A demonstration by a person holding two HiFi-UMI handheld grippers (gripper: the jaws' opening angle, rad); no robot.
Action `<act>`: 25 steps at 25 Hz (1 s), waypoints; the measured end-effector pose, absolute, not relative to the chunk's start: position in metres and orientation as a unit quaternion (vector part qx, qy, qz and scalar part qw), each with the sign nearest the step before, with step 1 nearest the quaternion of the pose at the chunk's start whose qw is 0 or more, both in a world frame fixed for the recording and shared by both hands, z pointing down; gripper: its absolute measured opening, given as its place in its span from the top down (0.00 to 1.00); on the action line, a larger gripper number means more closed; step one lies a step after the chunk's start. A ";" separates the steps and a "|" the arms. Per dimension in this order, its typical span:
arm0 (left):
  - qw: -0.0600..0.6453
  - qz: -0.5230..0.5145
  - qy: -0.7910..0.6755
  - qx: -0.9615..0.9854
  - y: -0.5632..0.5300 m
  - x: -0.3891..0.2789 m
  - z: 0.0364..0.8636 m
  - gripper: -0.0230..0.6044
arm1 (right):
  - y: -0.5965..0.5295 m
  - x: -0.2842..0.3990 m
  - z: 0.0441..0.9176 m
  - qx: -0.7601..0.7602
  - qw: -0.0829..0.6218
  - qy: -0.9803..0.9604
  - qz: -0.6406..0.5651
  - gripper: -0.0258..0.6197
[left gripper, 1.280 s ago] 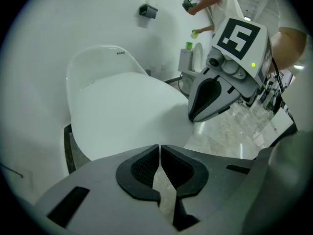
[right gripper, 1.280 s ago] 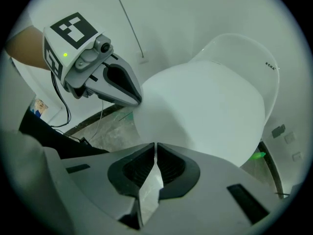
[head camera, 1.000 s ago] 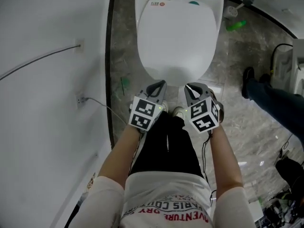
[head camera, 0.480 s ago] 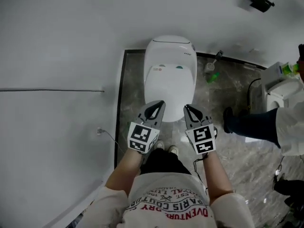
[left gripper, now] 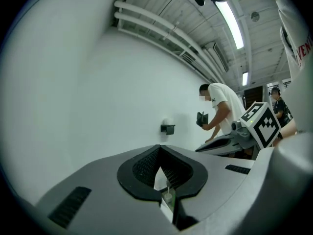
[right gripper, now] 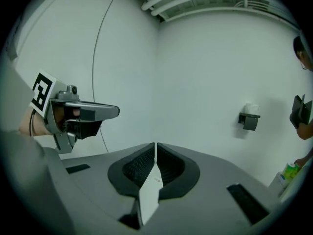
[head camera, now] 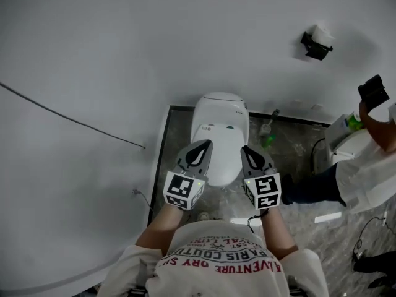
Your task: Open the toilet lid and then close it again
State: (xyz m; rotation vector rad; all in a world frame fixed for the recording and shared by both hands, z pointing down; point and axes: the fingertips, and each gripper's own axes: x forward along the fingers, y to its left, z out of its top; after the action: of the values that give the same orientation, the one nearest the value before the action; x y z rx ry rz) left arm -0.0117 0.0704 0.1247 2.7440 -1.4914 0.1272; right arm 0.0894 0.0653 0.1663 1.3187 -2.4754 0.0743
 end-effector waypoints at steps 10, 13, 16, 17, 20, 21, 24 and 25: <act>-0.002 0.033 -0.496 0.868 0.081 -0.044 0.111 0.95 | 0.075 0.095 0.142 0.499 0.124 -0.858 0.008 0.93; -0.005 0.035 -0.495 0.868 0.079 -0.039 0.111 0.95 | 0.072 0.097 0.144 0.503 0.126 -0.855 0.011 0.93; -0.014 0.042 -0.493 0.869 0.081 -0.037 0.112 0.95 | 0.074 0.095 0.147 0.505 0.130 -0.853 0.014 0.93; -0.016 0.042 -0.493 0.869 0.082 -0.038 0.112 0.95 | 0.075 0.094 0.148 0.505 0.131 -0.853 0.014 0.93; -0.014 0.040 -0.492 0.869 0.081 -0.039 0.112 0.95 | 0.075 0.092 0.146 0.504 0.128 -0.854 0.013 0.93; -0.011 0.040 -0.492 0.870 0.080 -0.039 0.114 0.95 | 0.074 0.091 0.146 0.504 0.127 -0.854 0.013 0.93; -0.007 0.040 -0.493 0.869 0.079 -0.040 0.120 0.95 | 0.072 0.092 0.149 0.507 0.124 -0.853 0.019 0.93; -0.006 0.040 -0.493 0.869 0.078 -0.041 0.121 0.95 | 0.072 0.092 0.150 0.508 0.123 -0.852 0.020 0.93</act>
State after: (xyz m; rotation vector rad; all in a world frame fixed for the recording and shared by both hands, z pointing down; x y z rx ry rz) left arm -0.0405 0.0782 0.1211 2.7400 -1.5563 0.1260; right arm 0.0916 0.0716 0.1502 1.4816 -2.4852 0.0584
